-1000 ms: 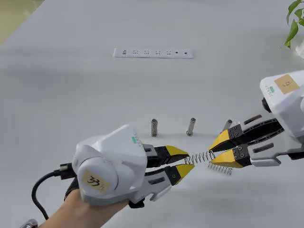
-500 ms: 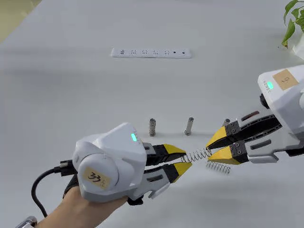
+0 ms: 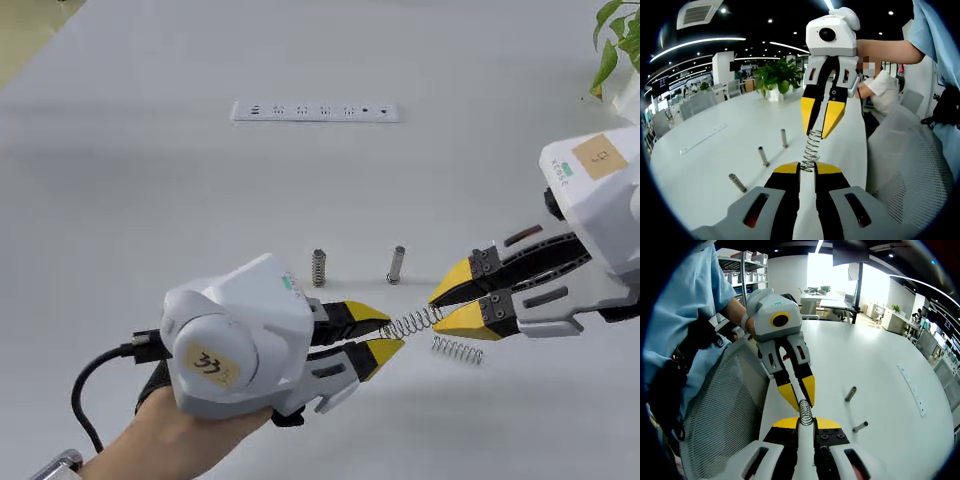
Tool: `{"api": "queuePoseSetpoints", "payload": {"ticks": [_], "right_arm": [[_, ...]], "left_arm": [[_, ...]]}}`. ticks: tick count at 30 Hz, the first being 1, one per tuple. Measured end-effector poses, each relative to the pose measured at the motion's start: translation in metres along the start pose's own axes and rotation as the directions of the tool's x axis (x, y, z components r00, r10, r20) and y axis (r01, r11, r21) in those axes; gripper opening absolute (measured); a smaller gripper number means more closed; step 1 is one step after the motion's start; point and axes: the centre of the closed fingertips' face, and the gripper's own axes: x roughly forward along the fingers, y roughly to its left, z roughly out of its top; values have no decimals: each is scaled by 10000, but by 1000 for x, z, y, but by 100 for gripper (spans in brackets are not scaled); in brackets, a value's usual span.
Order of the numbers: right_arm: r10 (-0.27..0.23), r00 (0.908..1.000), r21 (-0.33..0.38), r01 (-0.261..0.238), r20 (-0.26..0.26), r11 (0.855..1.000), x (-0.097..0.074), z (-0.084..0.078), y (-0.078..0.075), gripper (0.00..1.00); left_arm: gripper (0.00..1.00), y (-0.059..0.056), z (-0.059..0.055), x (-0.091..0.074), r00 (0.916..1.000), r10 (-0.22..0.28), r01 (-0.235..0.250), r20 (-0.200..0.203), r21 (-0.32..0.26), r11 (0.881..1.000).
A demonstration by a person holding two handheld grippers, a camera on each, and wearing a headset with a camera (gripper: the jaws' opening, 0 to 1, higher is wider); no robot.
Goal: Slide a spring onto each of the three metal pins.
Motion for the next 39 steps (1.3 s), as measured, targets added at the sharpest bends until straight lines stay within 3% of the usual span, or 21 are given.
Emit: {"api": "queuePoseSetpoints", "payload": {"ticks": [25,39], "right_arm": [[193,9995,-821,-213,-251,9964,3,12,-3,7],[301,9986,-931,-341,-444,9951,5,8,-3,8]], "left_arm": [[7,-4,-3,7,9976,-339,366,-606,449,9983],[6,-6,-6,7,9972,-408,427,-621,300,9986]]}}
